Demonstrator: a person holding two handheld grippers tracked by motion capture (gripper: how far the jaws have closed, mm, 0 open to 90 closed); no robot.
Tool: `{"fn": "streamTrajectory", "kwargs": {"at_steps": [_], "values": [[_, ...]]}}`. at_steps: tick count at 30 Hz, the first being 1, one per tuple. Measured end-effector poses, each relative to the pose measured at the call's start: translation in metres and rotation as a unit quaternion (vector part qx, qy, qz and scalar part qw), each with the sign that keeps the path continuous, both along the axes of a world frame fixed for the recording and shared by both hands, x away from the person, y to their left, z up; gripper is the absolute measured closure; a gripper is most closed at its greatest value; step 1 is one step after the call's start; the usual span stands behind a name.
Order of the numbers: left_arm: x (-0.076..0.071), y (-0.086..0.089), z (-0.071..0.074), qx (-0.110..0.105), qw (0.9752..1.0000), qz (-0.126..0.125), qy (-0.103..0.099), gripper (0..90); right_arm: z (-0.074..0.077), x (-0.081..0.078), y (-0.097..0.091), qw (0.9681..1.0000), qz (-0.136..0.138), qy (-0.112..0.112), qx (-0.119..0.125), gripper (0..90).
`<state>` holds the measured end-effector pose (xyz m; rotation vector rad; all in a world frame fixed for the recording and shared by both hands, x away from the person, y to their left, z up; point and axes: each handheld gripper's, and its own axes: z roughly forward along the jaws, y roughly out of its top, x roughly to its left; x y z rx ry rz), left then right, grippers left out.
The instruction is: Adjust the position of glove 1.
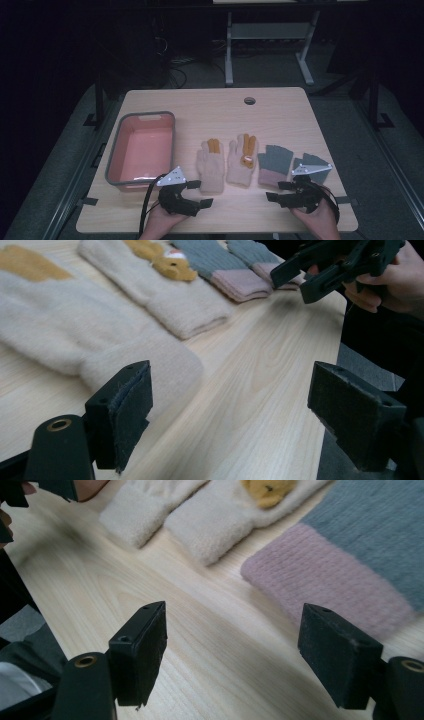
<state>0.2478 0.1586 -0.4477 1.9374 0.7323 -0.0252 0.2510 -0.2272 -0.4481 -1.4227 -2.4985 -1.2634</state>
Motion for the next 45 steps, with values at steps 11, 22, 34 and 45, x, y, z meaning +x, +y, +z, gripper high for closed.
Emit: {"fn": "streamTrajectory", "kwargs": {"at_steps": [11,22,34,45], "values": [[0.000,-0.008,-0.004,0.015,0.9999,-0.009,0.002,17.9,0.000,0.009,0.019,0.9993,0.030,0.013,-0.018,27.4],[0.001,-0.011,-0.006,0.018,0.9998,-0.012,-0.002,17.9,0.015,0.028,0.038,0.9984,0.049,0.005,-0.028,27.5],[0.000,-0.015,-0.007,0.024,0.9996,-0.013,-0.004,17.9,0.022,0.047,0.056,0.9964,0.072,0.003,-0.045,28.3],[0.002,-0.011,-0.002,0.017,0.9998,-0.001,-0.003,18.0,0.046,0.064,0.072,0.9946,0.081,-0.011,-0.064,31.4]]}}
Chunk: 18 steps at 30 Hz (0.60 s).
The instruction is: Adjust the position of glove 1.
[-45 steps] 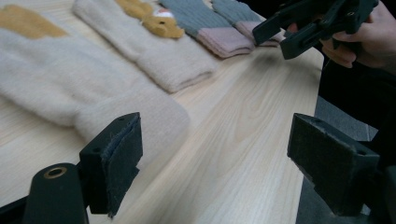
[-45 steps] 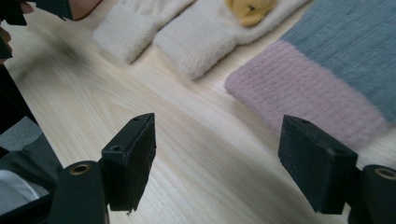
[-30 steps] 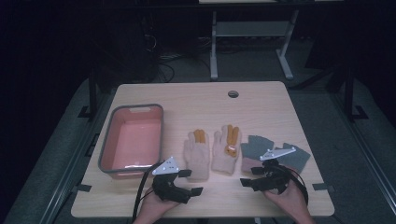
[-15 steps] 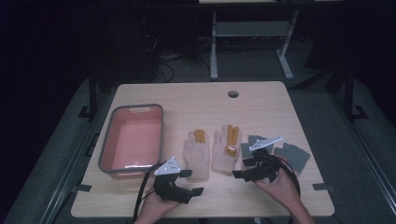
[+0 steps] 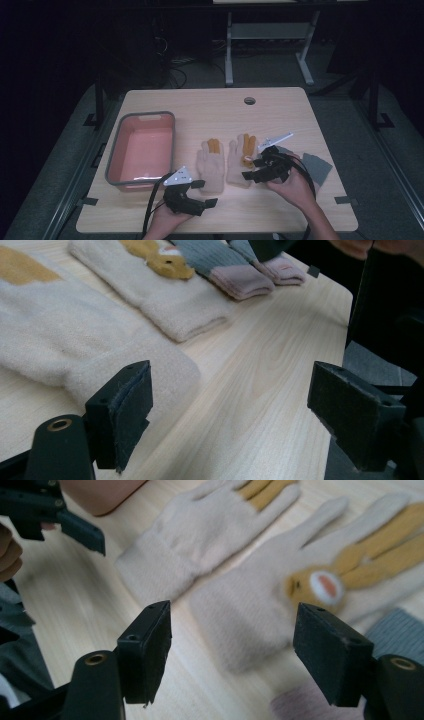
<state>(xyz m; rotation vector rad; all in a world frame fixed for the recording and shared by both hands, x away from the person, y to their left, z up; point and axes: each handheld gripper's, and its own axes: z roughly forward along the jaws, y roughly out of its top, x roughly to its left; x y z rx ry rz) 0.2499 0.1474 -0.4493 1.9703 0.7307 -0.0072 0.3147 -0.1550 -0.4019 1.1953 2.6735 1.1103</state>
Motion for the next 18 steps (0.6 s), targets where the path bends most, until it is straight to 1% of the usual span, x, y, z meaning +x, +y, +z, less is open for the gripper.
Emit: {"fn": "streamTrajectory", "kwargs": {"at_steps": [1,2,3,6,8,10,13,14,15,18], "values": [[0.000,0.000,0.000,0.004,1.0000,-0.002,-0.003,18.0,0.002,0.002,0.001,1.0000,-0.001,-0.002,-0.003,31.4],[0.000,-0.001,0.000,0.003,1.0000,-0.002,-0.002,18.0,0.003,0.004,0.002,1.0000,0.000,-0.003,-0.003,31.6],[0.000,-0.001,0.000,0.005,1.0000,-0.004,-0.005,18.0,0.004,0.006,0.003,1.0000,0.000,0.000,-0.005,31.6],[-0.002,-0.003,-0.001,0.013,0.9998,-0.006,-0.010,18.0,0.005,0.014,0.008,0.9998,0.003,-0.004,-0.021,31.7],[-0.002,-0.003,0.000,0.015,0.9998,-0.005,-0.012,18.0,0.004,0.020,0.009,0.9997,0.005,-0.001,-0.023,32.3],[-0.002,-0.003,0.000,0.012,0.9999,-0.001,-0.011,18.0,0.003,0.026,0.012,0.9993,0.005,0.003,-0.037,32.6],[-0.002,-0.003,0.000,0.010,0.9999,0.001,-0.010,18.0,0.002,0.037,0.016,0.9988,0.007,0.008,-0.048,34.0],[-0.002,-0.003,0.000,0.010,0.9999,0.003,-0.010,18.0,0.002,0.040,0.017,0.9986,0.005,0.013,-0.050,34.0],[-0.002,-0.002,0.000,0.017,0.9998,-0.001,-0.013,18.0,0.001,0.043,0.018,0.9983,0.005,0.012,-0.057,34.5],[-0.002,-0.002,0.000,0.019,0.9997,-0.002,-0.013,18.0,-0.002,0.051,0.021,0.9976,0.003,0.015,-0.068,36.4]]}}
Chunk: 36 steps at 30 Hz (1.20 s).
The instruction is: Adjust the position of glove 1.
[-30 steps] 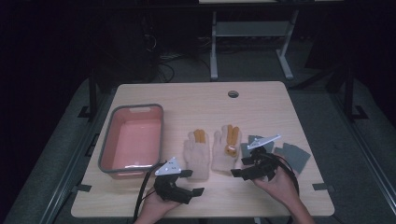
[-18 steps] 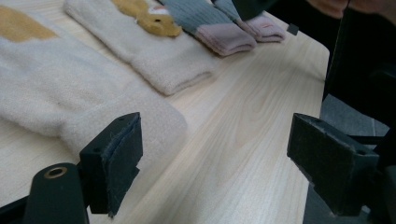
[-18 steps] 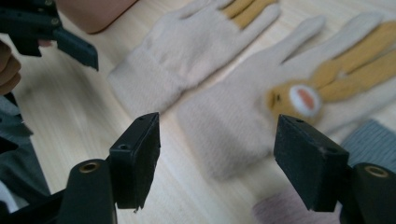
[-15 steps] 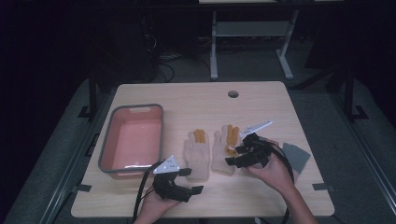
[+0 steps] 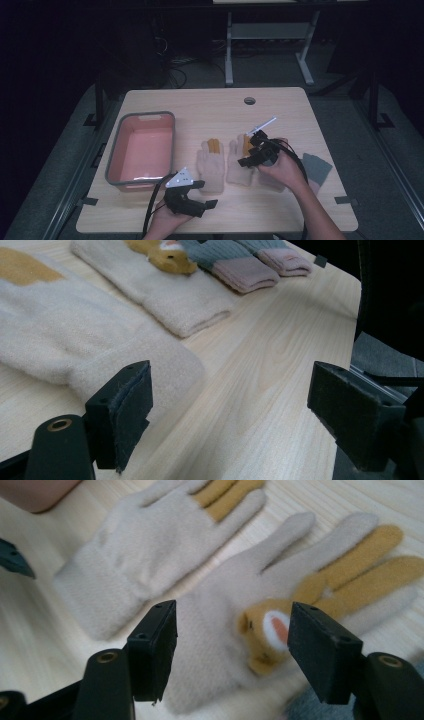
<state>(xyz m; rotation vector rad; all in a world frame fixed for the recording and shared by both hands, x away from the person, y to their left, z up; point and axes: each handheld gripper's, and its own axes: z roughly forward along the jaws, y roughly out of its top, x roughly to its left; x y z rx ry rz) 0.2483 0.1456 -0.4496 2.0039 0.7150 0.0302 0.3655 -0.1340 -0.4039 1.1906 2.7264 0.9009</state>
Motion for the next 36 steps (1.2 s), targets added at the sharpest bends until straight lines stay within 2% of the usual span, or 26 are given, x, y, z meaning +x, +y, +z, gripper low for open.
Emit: {"fn": "streamTrajectory", "kwargs": {"at_steps": [8,11,17,26,30,33,35,36], "values": [[-0.001,0.001,0.001,0.005,1.0000,-0.002,-0.001,18.0,-0.016,0.013,0.009,0.9989,0.001,0.015,-0.045,41.9],[-0.001,0.000,0.001,-0.006,1.0000,0.005,0.002,18.1,-0.019,0.015,0.012,0.9984,-0.003,0.012,-0.055,44.4],[-0.001,0.001,0.001,-0.004,1.0000,0.003,0.000,18.1,-0.025,0.017,0.013,0.9959,-0.011,0.006,-0.090,47.2],[-0.004,0.002,0.002,-0.005,1.0000,0.002,0.000,18.1,-0.033,0.019,0.019,0.9931,-0.008,0.001,-0.117,53.0],[-0.005,0.002,0.002,-0.006,1.0000,0.002,0.000,18.0,-0.033,0.017,0.021,0.9920,-0.007,-0.004,-0.126,59.4],[-0.007,0.002,0.001,-0.004,1.0000,0.001,0.002,18.1,-0.031,0.017,0.020,0.9922,-0.005,-0.005,-0.125,63.5],[-0.008,0.002,0.002,-0.004,1.0000,0.000,0.001,18.0,-0.029,0.017,0.019,0.9933,-0.004,0.000,-0.116,65.6],[-0.008,0.003,0.002,-0.009,1.0000,0.000,0.004,18.0,-0.028,0.016,0.019,0.9937,-0.004,0.003,-0.112,66.1]]}}
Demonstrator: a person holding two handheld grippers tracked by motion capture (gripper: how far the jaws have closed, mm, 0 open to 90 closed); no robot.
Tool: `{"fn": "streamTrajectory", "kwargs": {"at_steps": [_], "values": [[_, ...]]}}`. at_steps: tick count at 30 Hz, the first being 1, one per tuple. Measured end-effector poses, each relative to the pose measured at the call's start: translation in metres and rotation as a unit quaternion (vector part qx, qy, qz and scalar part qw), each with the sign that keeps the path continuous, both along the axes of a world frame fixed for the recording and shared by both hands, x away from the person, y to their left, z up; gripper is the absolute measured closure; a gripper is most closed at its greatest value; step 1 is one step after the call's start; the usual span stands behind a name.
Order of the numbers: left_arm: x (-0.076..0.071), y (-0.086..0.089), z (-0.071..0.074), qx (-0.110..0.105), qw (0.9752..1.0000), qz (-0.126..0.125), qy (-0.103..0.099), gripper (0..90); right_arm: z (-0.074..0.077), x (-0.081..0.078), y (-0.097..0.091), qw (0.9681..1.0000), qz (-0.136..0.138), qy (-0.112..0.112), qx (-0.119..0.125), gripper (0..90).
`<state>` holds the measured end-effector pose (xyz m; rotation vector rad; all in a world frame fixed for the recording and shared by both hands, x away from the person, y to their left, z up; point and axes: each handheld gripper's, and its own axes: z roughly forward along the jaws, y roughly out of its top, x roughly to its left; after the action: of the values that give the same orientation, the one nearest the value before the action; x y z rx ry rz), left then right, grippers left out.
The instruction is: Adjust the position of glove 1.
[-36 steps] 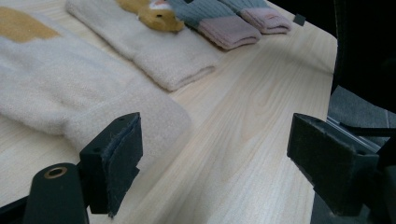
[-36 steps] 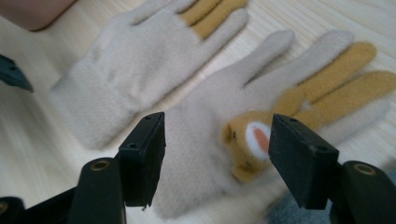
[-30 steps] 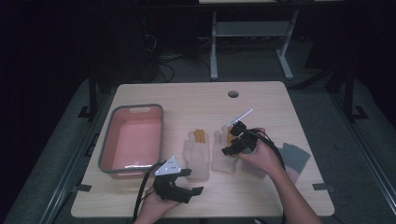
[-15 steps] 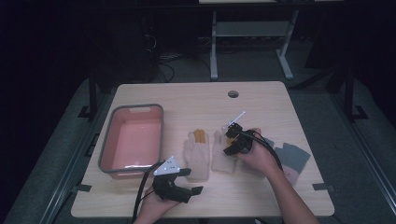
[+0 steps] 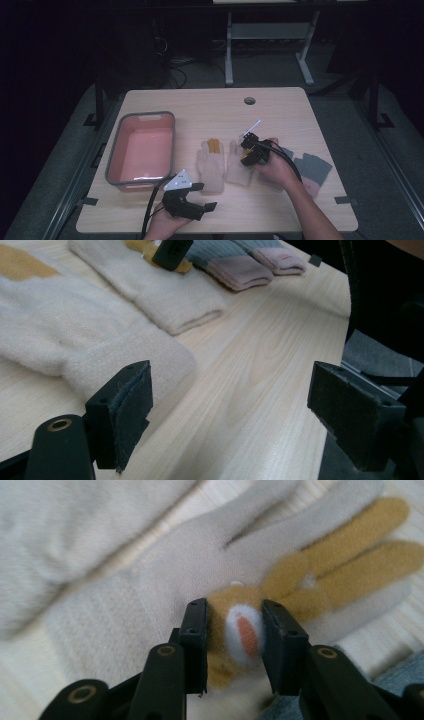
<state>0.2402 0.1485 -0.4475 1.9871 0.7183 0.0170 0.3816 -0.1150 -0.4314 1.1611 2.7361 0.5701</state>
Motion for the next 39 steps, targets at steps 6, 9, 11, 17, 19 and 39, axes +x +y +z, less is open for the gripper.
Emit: {"fn": "streamTrajectory", "kwargs": {"at_steps": [6,9,11,17,19,39], "values": [[-0.002,0.001,0.001,-0.002,1.0000,0.004,0.000,18.0,0.015,-0.003,0.002,0.9998,0.016,-0.008,-0.003,67.5],[-0.003,0.003,0.002,-0.001,1.0000,0.006,-0.004,18.1,0.025,-0.006,0.003,0.9996,0.024,-0.017,-0.002,67.6],[-0.003,0.005,0.003,-0.003,1.0000,0.007,-0.005,18.0,0.032,-0.007,0.004,0.9993,0.031,-0.019,-0.004,67.7],[-0.005,0.008,0.005,-0.010,0.9999,0.011,-0.007,18.0,0.051,-0.013,0.004,0.9985,0.044,-0.027,0.014,67.7],[-0.007,0.008,0.006,-0.012,0.9998,0.014,-0.004,18.0,0.058,-0.016,0.005,0.9981,0.050,-0.031,0.019,67.7],[-0.008,0.012,0.009,-0.014,0.9998,0.016,-0.005,18.0,0.064,-0.016,0.071,0.9867,0.155,-0.037,0.034,67.4]]}}
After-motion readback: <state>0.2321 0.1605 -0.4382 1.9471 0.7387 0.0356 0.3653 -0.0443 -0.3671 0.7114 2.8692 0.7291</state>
